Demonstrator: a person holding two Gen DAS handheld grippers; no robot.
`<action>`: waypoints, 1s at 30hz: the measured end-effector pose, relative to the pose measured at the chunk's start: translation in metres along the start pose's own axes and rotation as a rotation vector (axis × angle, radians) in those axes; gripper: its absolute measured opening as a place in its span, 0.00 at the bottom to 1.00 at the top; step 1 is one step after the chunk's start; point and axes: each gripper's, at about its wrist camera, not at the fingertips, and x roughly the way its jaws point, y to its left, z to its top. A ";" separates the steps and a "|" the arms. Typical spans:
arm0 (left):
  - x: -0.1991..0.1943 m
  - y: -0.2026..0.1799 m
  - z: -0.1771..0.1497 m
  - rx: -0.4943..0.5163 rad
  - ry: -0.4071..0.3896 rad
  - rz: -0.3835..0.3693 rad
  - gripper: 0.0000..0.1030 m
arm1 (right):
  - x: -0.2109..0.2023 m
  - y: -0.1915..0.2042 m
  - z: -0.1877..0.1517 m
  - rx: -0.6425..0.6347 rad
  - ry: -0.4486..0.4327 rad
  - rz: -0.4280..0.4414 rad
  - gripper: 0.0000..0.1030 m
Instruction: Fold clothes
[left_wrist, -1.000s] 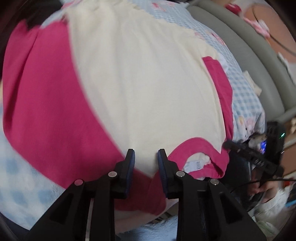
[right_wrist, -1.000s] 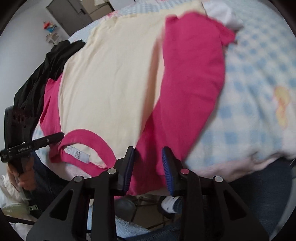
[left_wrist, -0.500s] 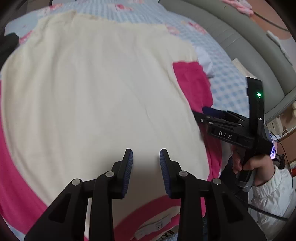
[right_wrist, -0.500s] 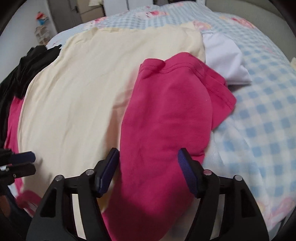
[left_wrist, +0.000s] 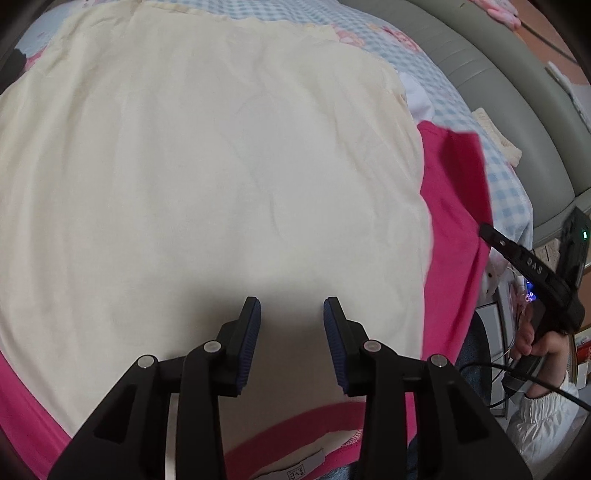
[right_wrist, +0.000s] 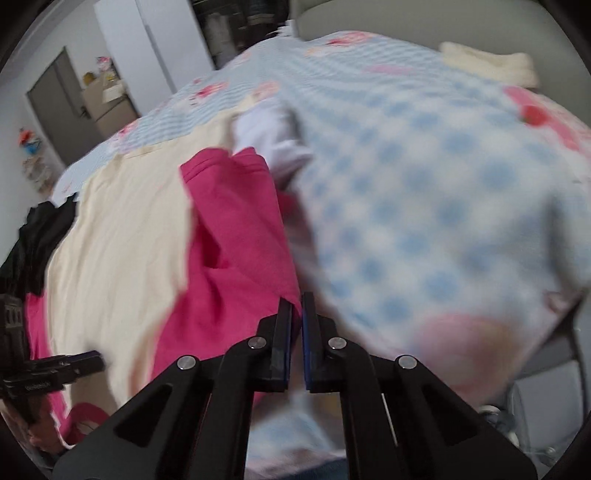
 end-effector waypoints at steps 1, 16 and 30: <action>-0.001 -0.002 0.000 0.007 0.000 -0.007 0.36 | -0.007 -0.003 -0.001 -0.022 -0.017 -0.051 0.03; 0.002 -0.029 0.008 0.025 0.025 -0.055 0.36 | 0.045 -0.034 0.016 0.267 0.079 0.345 0.46; 0.035 -0.037 -0.001 0.012 0.078 -0.037 0.41 | -0.028 -0.046 -0.008 0.181 -0.094 0.142 0.00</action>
